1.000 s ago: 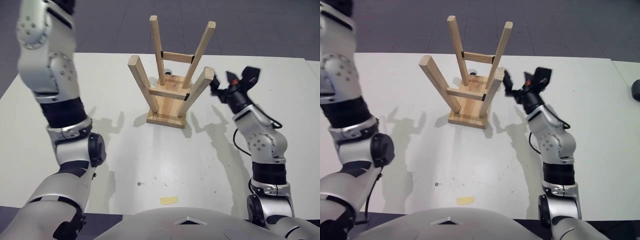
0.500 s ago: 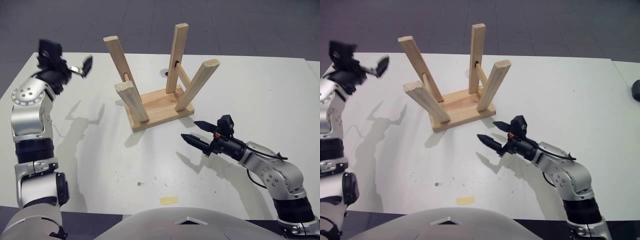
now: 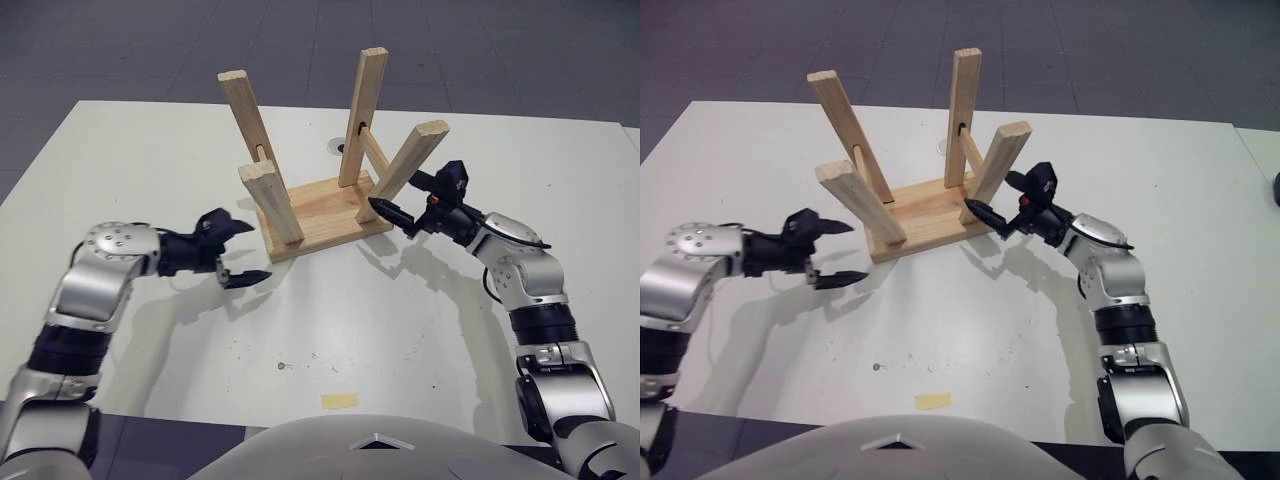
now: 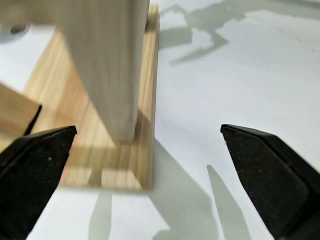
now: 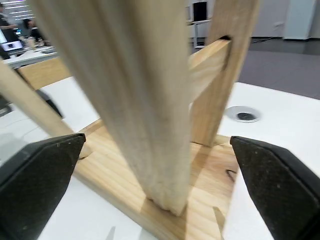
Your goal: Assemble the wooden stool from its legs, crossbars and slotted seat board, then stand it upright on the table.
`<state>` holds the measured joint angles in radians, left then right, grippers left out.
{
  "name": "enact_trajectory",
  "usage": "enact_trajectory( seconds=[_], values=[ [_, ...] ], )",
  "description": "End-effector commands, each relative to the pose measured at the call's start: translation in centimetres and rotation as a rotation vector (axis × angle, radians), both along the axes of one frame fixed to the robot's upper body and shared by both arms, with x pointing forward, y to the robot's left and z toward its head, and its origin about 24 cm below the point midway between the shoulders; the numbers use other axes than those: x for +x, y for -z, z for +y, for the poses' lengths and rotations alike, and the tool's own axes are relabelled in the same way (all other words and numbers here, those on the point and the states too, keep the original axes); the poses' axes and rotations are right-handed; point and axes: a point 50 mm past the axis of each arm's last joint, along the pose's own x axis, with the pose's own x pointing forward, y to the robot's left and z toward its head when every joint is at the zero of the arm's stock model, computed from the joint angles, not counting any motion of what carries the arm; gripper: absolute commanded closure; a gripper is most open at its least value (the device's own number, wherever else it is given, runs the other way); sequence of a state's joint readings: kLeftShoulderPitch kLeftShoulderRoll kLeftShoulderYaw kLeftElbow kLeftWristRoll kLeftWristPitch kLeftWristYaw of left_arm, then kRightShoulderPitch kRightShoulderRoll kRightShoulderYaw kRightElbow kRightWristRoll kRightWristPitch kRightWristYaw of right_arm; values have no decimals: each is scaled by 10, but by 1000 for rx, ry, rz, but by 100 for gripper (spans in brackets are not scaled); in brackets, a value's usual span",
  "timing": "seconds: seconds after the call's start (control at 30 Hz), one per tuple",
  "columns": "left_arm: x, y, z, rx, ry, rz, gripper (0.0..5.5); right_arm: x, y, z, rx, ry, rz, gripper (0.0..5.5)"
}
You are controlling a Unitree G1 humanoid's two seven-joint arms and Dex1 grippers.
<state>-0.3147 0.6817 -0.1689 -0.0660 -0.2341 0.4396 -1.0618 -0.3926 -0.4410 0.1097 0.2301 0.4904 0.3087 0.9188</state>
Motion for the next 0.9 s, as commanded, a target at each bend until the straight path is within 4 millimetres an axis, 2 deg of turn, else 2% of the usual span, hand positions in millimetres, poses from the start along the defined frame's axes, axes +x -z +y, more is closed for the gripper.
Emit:
enact_trajectory(
  seconds=[0.03, 0.17, 0.33, 0.4, 0.5, 0.63, 0.7, 0.8, 0.9],
  values=[
    [5, -2, -1, 31, 16, -7, 13, -21, 7, -4, -25, -151, 97, 10],
    [2, 2, 7, 75, 25, 14, 13, -37, 7, -10, -9, -155, 132, 10],
    [-11, 4, -1, 46, 105, 66, 13, -66, 4, -11, -7, -150, 152, 10],
    [-15, 0, -2, 8, 107, 75, 13, -71, 4, -13, -23, -134, 149, 10],
    [-12, -4, 11, -11, 35, 74, 13, -64, 5, -18, -35, -72, 122, 10],
    [3, -12, 28, -86, -52, 88, 13, -62, 1, -26, -3, -54, 132, 10],
    [13, -17, 24, -172, -52, 115, 13, -66, 4, -30, -12, -83, 166, 10],
    [18, -20, 11, -266, 24, 189, 10, -63, 7, -37, -4, -96, 210, 54],
    [23, -17, 0, -286, 74, 238, 10, -53, 5, -38, 24, -107, 228, 108]
  ],
)
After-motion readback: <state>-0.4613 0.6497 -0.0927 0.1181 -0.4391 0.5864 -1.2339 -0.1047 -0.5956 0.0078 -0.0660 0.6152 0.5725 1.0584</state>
